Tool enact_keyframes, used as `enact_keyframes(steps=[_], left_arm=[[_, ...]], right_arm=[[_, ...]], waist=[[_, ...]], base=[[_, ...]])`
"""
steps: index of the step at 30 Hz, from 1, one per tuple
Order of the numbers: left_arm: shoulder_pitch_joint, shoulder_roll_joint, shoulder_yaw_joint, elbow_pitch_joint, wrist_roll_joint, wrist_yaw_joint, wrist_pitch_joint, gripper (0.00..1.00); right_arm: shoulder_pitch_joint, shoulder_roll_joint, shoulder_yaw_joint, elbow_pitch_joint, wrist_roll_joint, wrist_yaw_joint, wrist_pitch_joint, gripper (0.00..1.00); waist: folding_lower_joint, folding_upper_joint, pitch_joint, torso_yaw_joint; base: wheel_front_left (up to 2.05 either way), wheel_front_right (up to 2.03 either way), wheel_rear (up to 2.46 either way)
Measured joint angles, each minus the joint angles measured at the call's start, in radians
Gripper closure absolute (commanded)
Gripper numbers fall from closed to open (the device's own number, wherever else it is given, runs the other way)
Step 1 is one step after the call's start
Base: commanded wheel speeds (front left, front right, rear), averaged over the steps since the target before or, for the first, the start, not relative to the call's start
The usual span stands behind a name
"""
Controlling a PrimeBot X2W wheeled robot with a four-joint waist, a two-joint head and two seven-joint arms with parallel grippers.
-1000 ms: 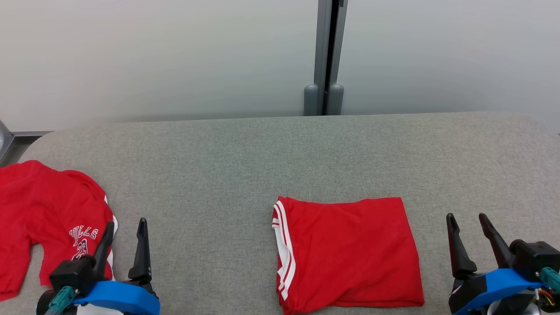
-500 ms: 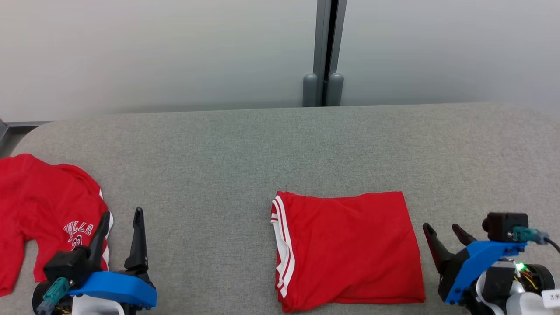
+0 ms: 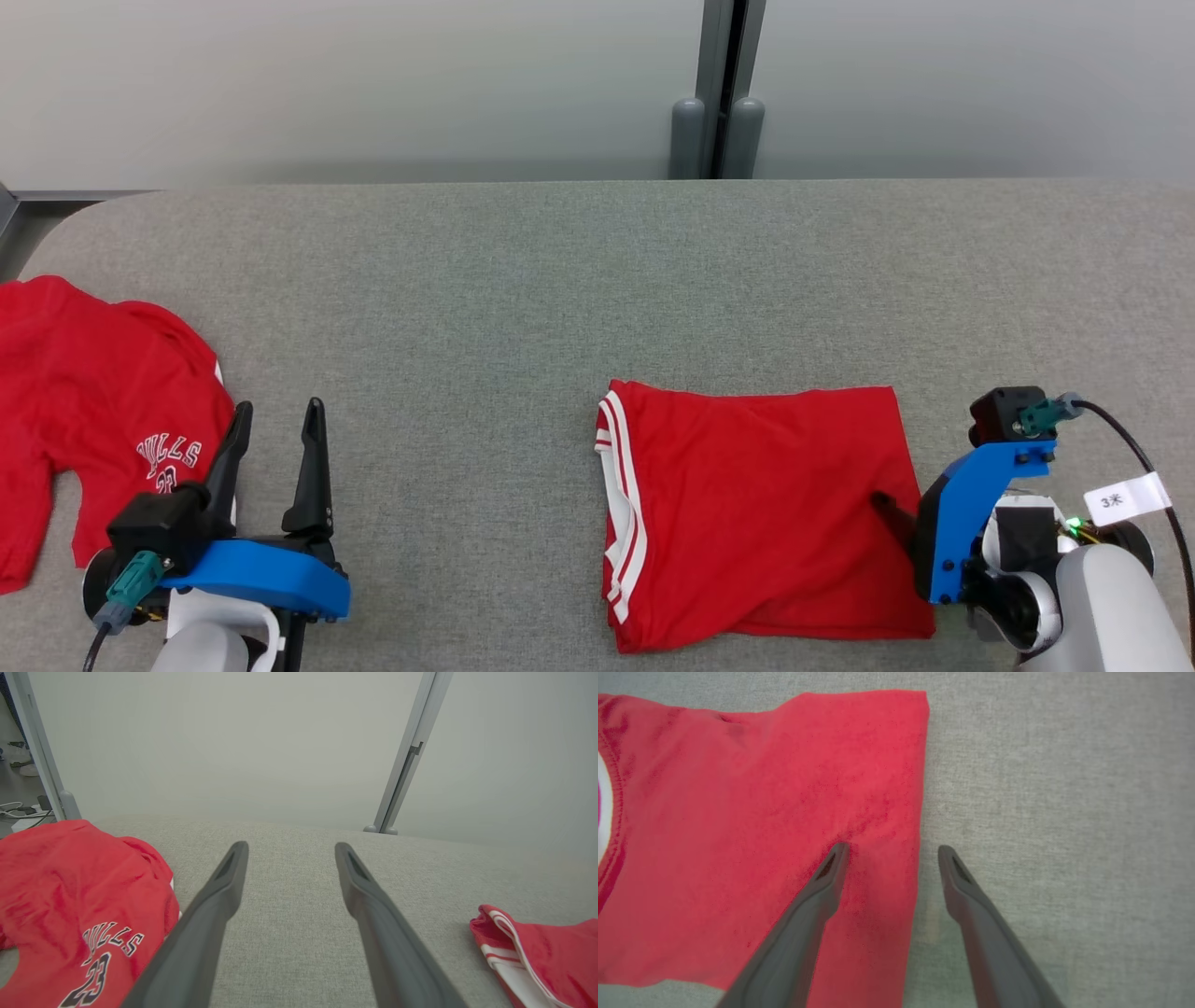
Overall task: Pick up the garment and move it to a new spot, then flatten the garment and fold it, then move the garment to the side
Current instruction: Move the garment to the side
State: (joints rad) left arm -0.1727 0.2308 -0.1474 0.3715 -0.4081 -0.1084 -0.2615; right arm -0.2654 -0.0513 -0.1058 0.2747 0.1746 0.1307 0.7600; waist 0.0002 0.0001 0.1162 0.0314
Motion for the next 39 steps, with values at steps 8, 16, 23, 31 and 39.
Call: enact_keyframes(steps=[8, 16, 23, 31, 39], left_arm=[[-0.015, -0.006, -0.019, 0.009, 0.006, -0.007, 0.0, 0.0], [-0.018, -0.005, -0.017, 0.007, 0.012, -0.012, 0.0, 0.0], [-0.021, -0.007, -0.008, -0.009, 0.015, -0.013, 0.0, 0.0], [-0.053, 0.002, 0.006, -0.049, 0.036, -0.015, 0.0, 0.0], [-0.12, 0.03, 0.018, -0.098, 0.057, -0.014, 0.0, 0.0]], right_arm=[[-0.031, -0.003, 0.013, 0.13, 0.001, 0.0, 0.057, 0.0], [-0.064, -0.025, 0.112, 0.151, 0.03, -0.001, 0.009, 1.0], [-0.149, -0.154, 0.265, 0.129, 0.049, 0.0, -0.034, 1.0], [-0.354, -0.351, 0.472, 0.054, 0.1, 0.0, -0.079, 1.0], [-0.515, -0.47, 0.486, 0.093, 0.107, 0.001, -0.151, 1.0]], waist=[[0.0, -0.0001, 0.005, 0.019], [-0.0001, 0.0, 0.014, 0.009], [-0.0001, 0.0, 0.043, -0.017], [0.0, -0.0001, 0.129, -0.101], [0.0001, -0.0001, 0.246, -0.223]], base=[[0.0, 0.0, 0.0], [0.0, 0.0, 0.0], [0.0, 0.0, 0.0], [0.0, 0.0, 0.0], [0.0, 0.0, 0.0]])
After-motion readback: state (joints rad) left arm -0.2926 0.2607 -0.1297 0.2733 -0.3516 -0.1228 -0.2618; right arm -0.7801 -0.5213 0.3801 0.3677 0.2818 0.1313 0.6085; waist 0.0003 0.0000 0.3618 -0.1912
